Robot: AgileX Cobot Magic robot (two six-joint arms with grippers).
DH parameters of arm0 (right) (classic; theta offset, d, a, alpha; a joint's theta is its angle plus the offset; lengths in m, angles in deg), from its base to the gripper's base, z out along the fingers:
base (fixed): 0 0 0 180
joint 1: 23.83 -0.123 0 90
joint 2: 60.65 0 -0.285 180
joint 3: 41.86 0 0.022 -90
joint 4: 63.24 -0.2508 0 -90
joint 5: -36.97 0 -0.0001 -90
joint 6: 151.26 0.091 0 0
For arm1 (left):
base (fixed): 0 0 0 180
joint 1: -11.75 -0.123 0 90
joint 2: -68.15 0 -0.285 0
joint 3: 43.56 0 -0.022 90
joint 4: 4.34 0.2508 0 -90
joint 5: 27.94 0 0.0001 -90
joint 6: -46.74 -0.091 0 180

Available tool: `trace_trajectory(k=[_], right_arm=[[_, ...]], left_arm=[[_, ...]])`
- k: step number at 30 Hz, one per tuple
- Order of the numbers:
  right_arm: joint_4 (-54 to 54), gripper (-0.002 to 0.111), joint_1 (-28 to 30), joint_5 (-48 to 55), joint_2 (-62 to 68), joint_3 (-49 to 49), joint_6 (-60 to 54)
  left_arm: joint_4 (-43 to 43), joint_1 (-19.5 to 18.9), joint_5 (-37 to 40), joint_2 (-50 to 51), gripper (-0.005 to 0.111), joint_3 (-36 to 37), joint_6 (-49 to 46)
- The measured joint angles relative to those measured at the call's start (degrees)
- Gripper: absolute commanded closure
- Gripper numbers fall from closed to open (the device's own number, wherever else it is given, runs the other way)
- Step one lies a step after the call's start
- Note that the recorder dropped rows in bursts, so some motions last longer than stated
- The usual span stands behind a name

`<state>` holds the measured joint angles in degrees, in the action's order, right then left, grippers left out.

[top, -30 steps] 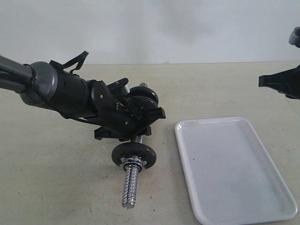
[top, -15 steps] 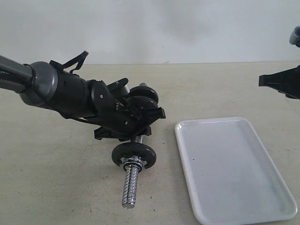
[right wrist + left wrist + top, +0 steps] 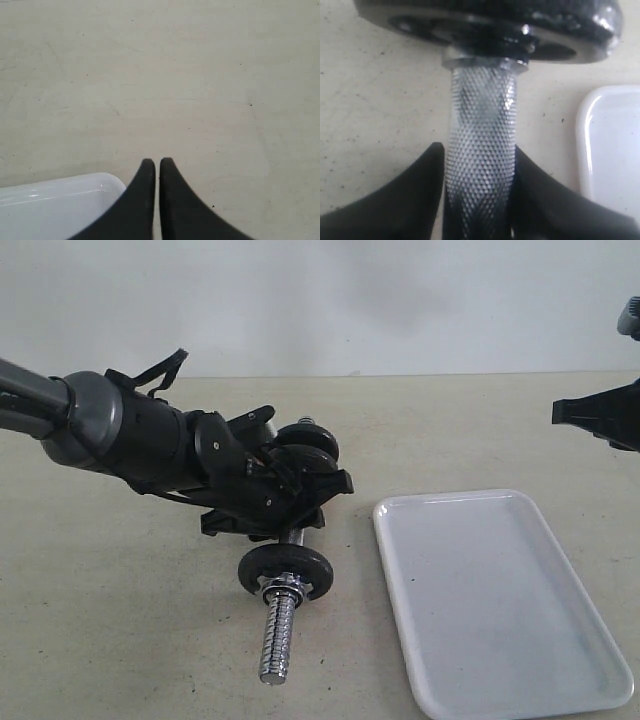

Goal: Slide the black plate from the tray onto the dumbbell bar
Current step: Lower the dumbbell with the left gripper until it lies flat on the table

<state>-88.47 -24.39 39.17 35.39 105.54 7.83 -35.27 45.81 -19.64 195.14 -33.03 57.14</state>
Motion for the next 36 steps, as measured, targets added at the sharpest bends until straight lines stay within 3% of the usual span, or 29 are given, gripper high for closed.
trace_trajectory(k=[7,36], right_arm=[[0.0,0.109,0.0,0.0,0.0,0.0,0.0],[0.0,0.109,0.0,0.0,0.0,0.0,0.0]], left_arm=[[0.0,0.0,0.0,0.0,0.061,0.0,0.0],[3.08,0.0,0.65,-4.06,0.061,0.21,-0.35]])
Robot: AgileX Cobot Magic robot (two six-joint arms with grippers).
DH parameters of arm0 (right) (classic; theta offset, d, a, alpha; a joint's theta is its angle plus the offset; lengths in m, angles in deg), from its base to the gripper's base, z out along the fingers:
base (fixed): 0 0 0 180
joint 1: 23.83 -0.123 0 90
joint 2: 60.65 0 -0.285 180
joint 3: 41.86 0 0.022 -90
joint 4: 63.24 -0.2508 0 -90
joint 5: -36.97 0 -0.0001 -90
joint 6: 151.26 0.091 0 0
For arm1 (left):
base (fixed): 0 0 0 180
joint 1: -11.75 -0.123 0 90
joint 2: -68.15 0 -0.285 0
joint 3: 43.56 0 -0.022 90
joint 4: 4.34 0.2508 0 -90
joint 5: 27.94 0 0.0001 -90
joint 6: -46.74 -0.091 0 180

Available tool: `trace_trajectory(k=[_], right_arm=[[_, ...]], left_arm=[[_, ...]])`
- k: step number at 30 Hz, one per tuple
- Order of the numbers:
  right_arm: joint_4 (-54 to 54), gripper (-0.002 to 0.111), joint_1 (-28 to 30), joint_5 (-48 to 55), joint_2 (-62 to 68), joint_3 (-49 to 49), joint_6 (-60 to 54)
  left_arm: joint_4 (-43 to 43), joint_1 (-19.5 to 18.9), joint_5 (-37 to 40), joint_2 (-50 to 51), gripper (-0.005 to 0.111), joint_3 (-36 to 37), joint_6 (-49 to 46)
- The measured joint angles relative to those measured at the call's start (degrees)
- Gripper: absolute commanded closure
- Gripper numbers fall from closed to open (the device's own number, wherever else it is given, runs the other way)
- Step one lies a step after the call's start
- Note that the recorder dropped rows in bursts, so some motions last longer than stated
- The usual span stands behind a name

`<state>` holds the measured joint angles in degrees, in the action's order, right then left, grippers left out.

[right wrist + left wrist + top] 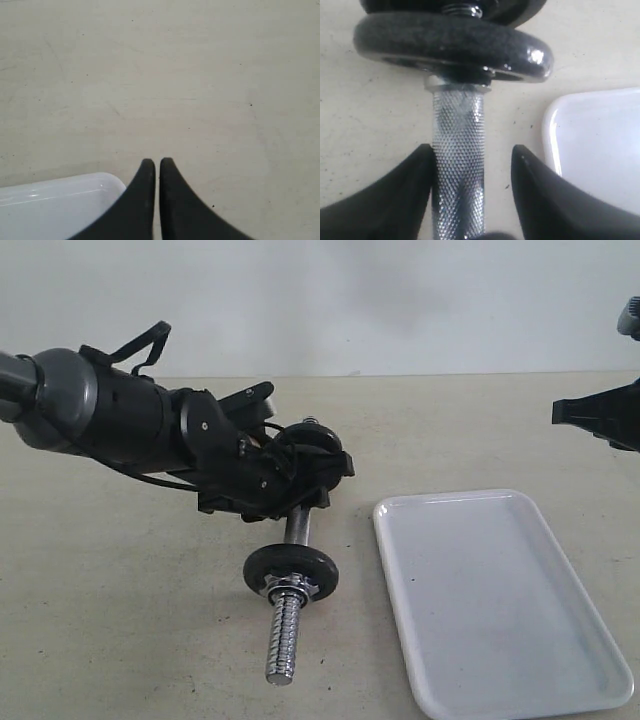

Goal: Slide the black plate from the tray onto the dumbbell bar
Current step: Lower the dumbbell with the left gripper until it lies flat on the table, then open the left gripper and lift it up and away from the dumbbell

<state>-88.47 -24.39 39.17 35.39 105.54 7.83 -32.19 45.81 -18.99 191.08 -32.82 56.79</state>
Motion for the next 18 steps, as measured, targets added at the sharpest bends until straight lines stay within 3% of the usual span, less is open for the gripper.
trace_trajectory(k=[18], right_arm=[[0.0,0.109,0.0,0.0,0.0,0.0,0.0]], left_arm=[[7.76,-2.25,4.23,-2.94,0.063,0.0,-0.23]])
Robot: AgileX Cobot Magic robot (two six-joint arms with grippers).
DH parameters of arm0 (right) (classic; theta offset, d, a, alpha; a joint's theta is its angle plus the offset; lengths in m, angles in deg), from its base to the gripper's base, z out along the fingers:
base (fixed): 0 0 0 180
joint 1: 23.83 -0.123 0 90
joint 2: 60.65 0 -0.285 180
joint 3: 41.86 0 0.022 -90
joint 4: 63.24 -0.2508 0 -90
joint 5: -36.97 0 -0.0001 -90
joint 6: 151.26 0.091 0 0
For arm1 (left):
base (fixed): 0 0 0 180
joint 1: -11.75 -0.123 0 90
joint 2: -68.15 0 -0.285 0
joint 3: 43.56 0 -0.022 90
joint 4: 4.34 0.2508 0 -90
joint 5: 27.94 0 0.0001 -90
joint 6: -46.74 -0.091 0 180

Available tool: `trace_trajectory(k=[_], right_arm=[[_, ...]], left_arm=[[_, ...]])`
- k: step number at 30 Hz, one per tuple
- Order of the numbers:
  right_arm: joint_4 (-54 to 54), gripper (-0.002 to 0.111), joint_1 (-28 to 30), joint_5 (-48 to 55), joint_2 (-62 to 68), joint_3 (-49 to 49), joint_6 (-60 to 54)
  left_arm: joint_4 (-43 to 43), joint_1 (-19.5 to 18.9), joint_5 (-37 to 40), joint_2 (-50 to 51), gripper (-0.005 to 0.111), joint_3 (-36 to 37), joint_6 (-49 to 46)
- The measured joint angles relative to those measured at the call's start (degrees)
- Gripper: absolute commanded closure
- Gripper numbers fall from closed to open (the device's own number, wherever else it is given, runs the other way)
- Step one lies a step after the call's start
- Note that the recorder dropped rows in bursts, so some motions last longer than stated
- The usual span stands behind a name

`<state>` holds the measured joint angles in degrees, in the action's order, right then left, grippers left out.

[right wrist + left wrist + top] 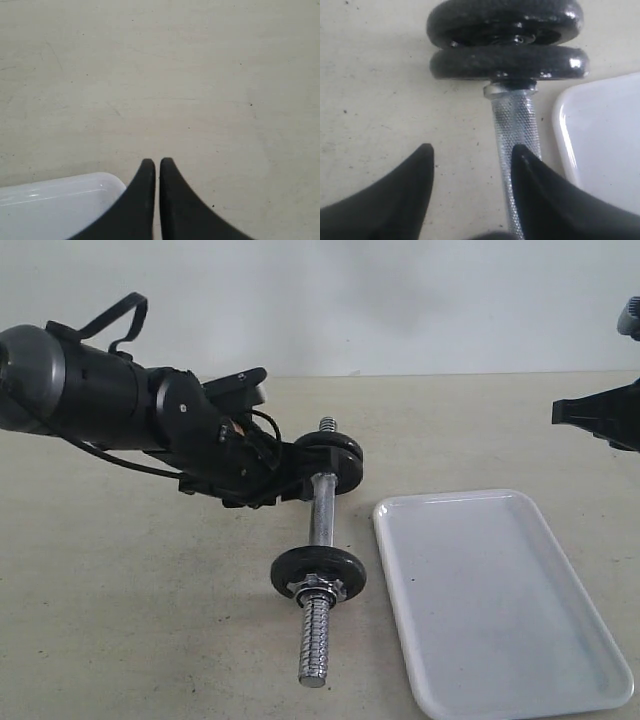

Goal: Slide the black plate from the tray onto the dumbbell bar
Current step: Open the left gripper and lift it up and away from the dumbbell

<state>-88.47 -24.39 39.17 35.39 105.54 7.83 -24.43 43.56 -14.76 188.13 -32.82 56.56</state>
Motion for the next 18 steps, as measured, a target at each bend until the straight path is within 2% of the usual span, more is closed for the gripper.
trace_trajectory(k=[5,9,14,18], right_arm=[[0.0,0.109,0.0,0.0,0.0,0.0,0.0],[0.0,0.109,0.0,0.0,0.0,0.0,0.0],[0.0,0.109,0.0,0.0,0.0,0.0,0.61],[0.0,0.109,0.0,0.62,0.0,0.0,1.0]], left_arm=[[4.15,-2.35,0.0,-4.76,0.069,0.0,0.0],[8.03,-3.67,2.3,-11.0,0.102,0.0,-1.42],[11.61,-3.9,8.43,-18.89,0.102,0.0,-8.85],[12.4,-3.9,10.36,-26.69,0.102,0.0,-13.74]])
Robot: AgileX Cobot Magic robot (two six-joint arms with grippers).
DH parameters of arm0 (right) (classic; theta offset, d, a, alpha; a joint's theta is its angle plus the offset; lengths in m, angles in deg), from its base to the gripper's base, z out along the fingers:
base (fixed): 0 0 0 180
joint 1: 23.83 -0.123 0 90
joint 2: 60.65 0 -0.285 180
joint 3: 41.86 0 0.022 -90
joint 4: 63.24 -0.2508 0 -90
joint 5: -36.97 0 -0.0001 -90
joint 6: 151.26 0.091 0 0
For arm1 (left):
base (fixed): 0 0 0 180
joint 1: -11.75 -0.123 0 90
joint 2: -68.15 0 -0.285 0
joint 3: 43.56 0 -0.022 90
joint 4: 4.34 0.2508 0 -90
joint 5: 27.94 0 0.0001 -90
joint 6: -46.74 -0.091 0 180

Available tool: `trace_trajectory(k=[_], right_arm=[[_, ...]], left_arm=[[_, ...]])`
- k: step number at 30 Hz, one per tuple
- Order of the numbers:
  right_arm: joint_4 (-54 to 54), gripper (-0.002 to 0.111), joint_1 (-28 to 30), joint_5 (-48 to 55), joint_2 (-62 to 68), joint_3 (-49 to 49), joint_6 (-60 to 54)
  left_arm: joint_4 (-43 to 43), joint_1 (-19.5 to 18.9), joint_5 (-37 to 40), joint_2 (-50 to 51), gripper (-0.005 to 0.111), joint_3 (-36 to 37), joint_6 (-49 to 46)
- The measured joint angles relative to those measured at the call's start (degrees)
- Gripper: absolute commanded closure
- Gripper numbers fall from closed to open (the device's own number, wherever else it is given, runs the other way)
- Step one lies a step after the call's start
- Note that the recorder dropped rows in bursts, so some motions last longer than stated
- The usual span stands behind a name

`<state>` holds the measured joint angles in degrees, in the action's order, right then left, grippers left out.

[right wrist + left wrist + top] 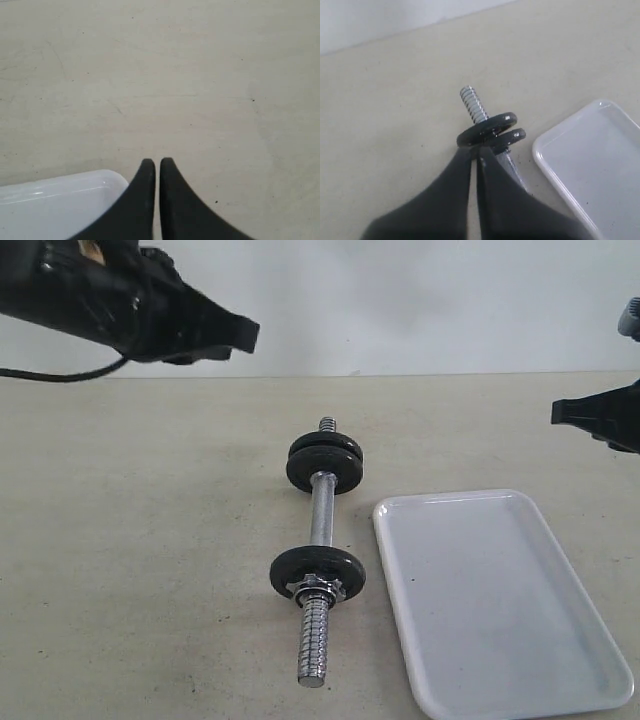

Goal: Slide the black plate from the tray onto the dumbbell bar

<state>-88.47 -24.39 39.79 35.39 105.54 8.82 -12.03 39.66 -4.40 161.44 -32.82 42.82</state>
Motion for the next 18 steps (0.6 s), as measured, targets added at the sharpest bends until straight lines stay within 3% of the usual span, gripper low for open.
trace_trajectory(k=[5,10,18], right_arm=[[0.0,0.109,0.0,1.03,0.0,0.0,0.0],[0.0,0.109,0.0,1.24,0.0,0.0,-0.11],[0.0,0.109,0.0,1.24,0.0,0.0,-0.11]], left_arm=[[0.69,0.0,1.52,-7.36,0.102,0.14,-4.03],[4.39,0.0,1.4,-9.49,0.102,4.75,-4.67],[7.05,0.0,-6.4,-10.69,0.102,13.88,-4.67]])
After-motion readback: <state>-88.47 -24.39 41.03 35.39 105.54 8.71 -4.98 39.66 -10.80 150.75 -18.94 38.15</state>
